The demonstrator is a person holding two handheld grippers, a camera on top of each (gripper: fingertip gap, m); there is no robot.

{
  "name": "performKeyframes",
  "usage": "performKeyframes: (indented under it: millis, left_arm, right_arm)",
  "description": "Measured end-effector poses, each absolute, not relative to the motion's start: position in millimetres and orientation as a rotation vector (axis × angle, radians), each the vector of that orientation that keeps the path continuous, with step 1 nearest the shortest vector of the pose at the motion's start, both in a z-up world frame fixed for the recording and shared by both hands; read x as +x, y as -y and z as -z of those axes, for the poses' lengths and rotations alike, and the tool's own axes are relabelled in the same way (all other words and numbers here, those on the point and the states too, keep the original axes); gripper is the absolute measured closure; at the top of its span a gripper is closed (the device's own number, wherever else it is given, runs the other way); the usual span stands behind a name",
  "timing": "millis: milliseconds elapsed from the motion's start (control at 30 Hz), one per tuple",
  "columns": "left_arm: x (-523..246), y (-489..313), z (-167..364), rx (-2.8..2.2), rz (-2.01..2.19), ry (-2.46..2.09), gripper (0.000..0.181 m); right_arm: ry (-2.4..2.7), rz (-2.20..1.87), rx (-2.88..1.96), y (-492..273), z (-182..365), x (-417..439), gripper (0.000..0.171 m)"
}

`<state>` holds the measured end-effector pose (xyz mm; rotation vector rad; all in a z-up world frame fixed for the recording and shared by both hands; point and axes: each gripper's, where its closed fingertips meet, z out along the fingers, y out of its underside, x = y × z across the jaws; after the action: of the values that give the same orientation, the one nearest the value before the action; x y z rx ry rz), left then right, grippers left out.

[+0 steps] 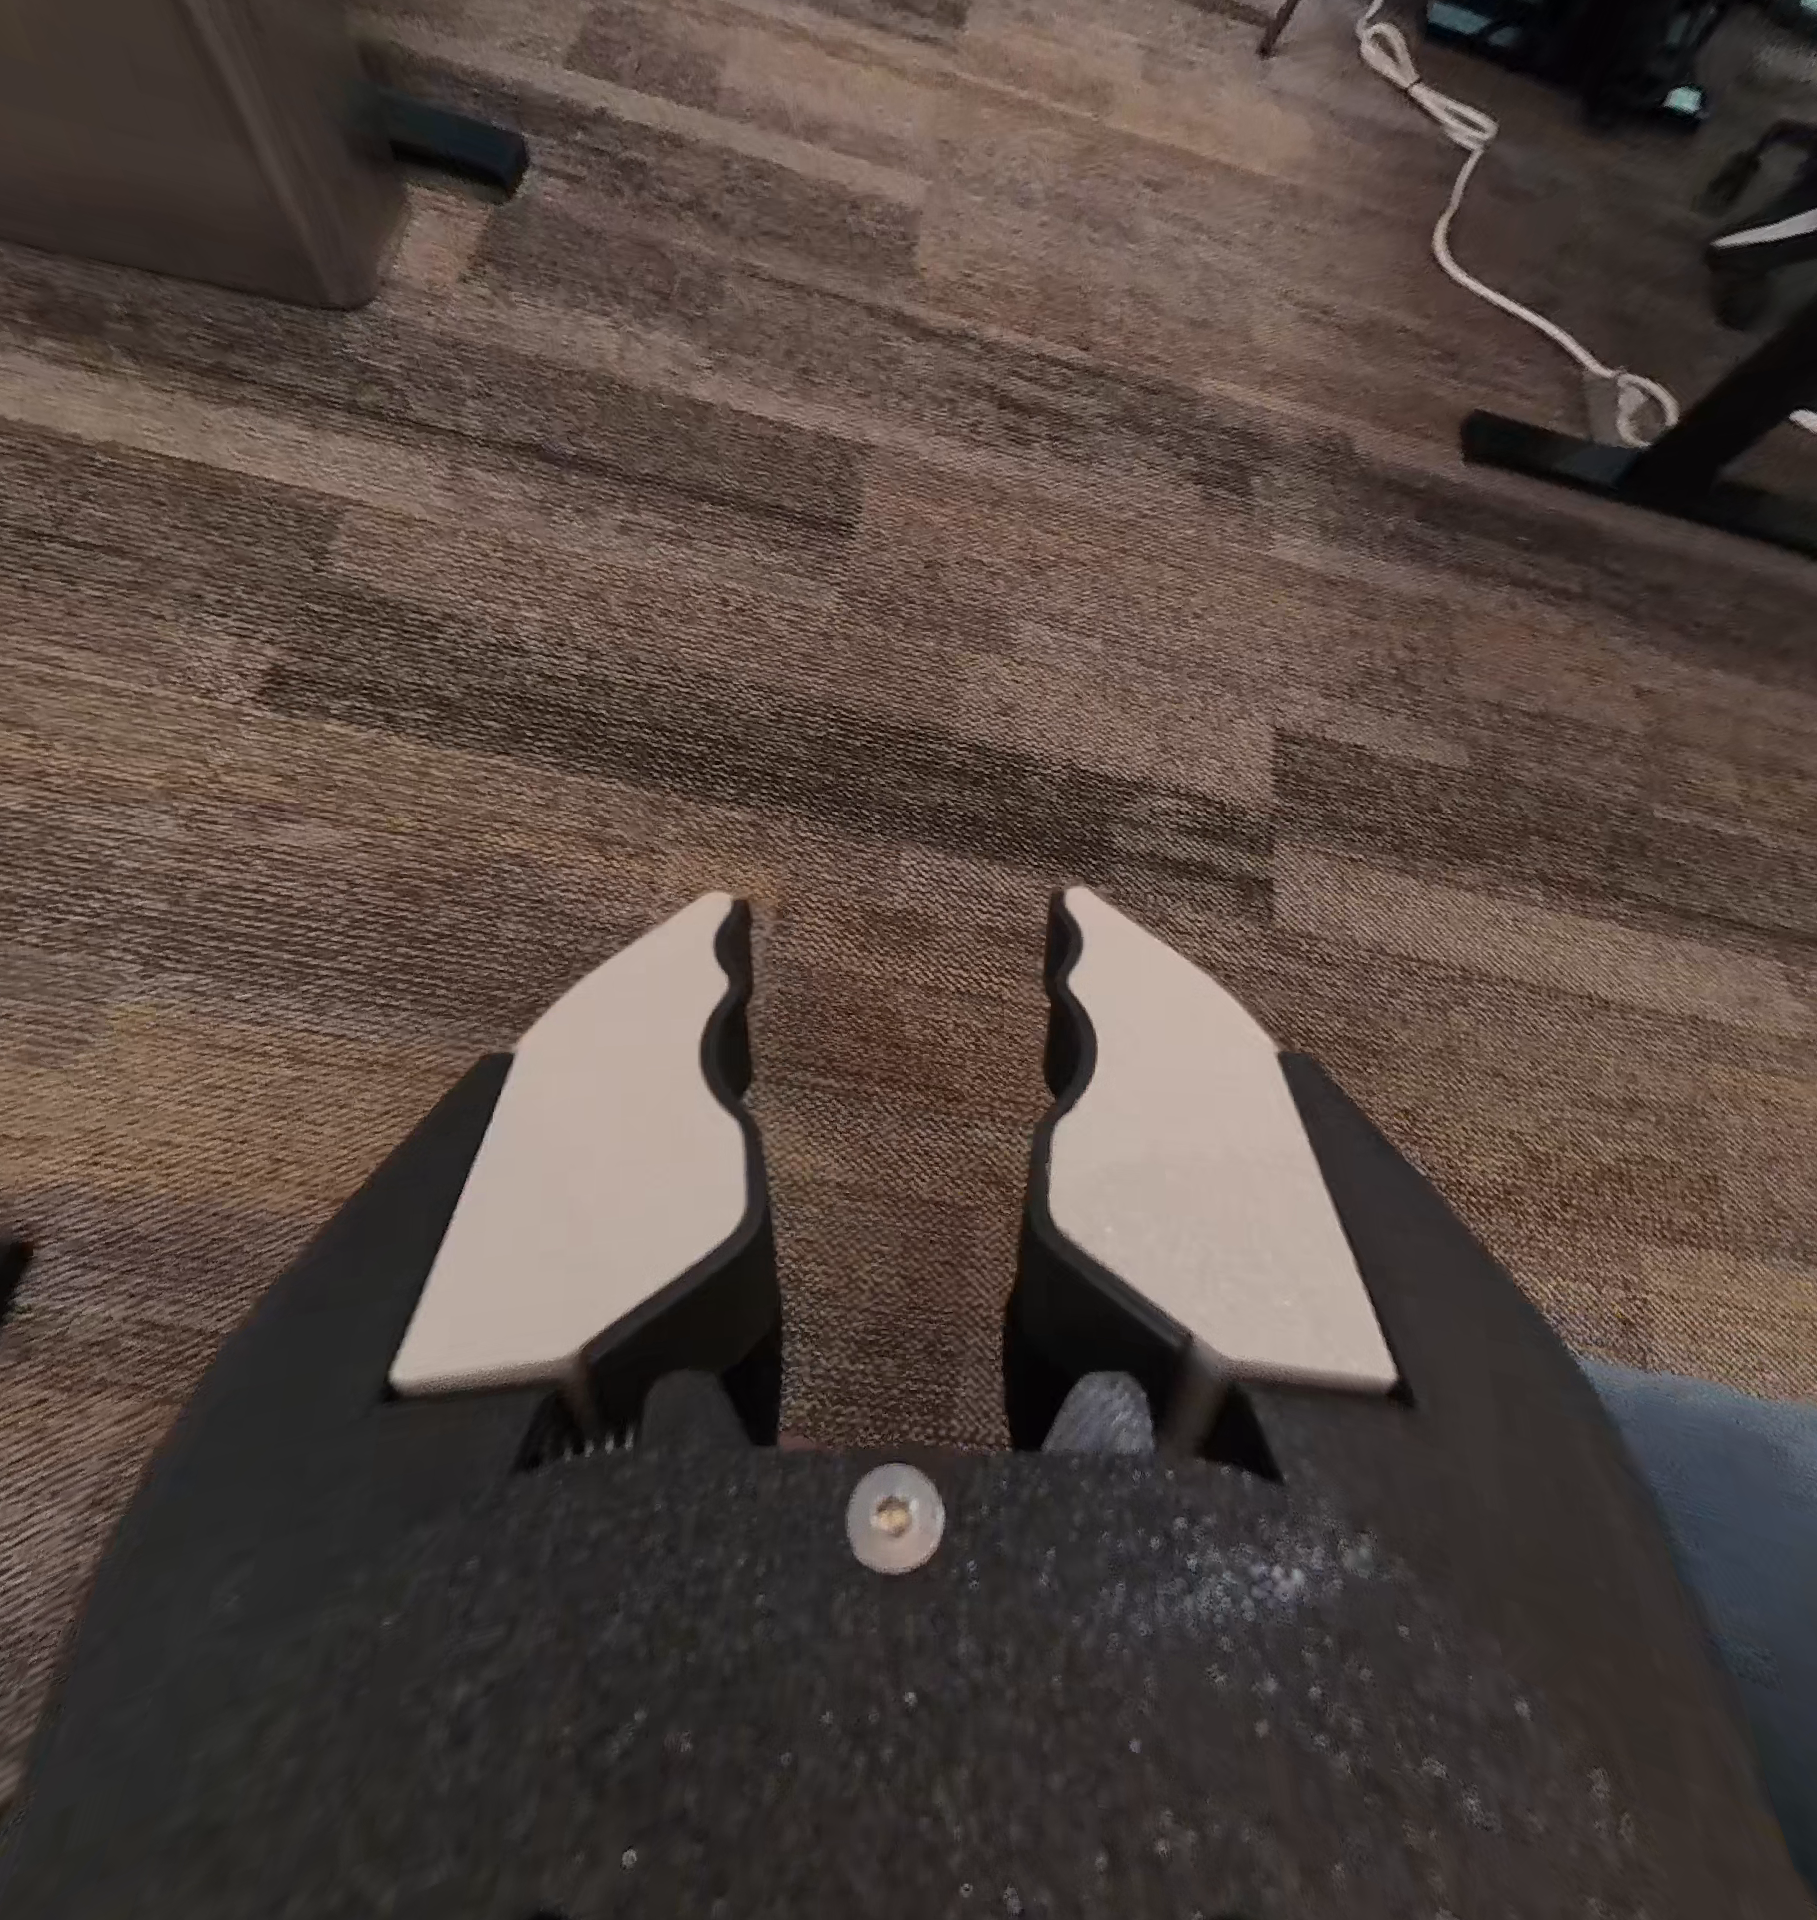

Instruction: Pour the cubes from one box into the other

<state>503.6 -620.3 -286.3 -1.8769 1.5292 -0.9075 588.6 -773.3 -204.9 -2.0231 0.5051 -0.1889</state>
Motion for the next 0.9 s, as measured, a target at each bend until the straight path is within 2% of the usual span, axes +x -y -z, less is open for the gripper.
performKeyframes:
  millis: [100, 300, 467, 667, 900]
  left_arm:
    - [507, 608, 234, -1.952, 0.817, -1.498, 0.128]
    - [482, 614, 98, -2.252, 0.613, -1.413, 0.128]
    - [511, 571, 16, -2.389, 0.430, -1.296, 0.129]
    - [578, 476, 4, -2.542, 0.461, -0.877, 0.129]
    - [634, 286, 51, -2.504, 0.503, -0.367, 0.131]
  right_arm:
    - [-0.488, 0.165, -2.092, 781, 185, 603, 0.108]
    - [-0.505, -0.041, -2.176, 810, 105, 618, 0.111]
    - [-0.716, -0.195, -2.152, 803, 45, 666, 0.111]
    - [-0.554, -0.166, -2.299, 679, 5, 759, 0.108]
    - [-0.299, -0.213, -2.428, 434, 14, 851, 0.108]
